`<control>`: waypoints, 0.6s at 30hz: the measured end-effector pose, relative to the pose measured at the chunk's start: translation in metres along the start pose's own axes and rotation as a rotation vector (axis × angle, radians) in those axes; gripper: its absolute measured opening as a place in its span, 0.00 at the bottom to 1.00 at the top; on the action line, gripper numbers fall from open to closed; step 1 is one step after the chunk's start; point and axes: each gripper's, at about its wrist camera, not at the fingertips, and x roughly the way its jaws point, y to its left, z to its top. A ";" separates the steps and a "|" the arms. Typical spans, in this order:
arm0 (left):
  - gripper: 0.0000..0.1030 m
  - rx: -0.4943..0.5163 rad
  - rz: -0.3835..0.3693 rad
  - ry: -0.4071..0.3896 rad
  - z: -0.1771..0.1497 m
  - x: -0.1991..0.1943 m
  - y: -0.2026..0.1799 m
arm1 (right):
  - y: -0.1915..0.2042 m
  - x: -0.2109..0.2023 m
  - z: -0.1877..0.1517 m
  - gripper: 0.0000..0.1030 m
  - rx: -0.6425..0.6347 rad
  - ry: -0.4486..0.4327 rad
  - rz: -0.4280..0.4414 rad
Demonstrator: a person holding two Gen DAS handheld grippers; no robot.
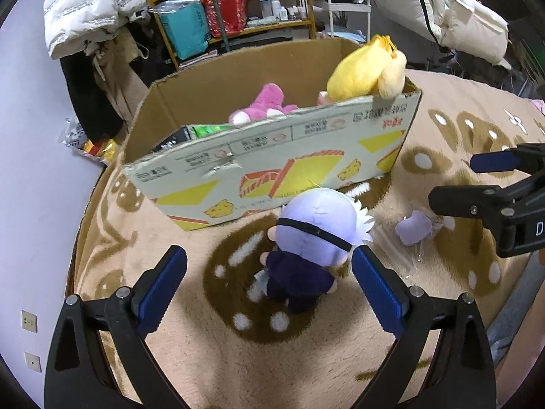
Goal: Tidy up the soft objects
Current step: 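Lower the right tool onto the bagged lavender item while the left tool lowers onto the white-haired doll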
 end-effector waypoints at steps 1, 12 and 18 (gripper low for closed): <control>0.94 -0.001 -0.006 0.009 0.000 0.003 0.000 | 0.000 0.002 0.001 1.00 0.000 0.007 -0.001; 0.94 -0.029 -0.051 0.099 -0.005 0.033 0.001 | 0.006 0.032 0.001 1.00 -0.029 0.109 -0.013; 0.94 -0.050 -0.083 0.131 -0.006 0.045 0.003 | 0.004 0.042 0.002 1.00 -0.026 0.146 -0.012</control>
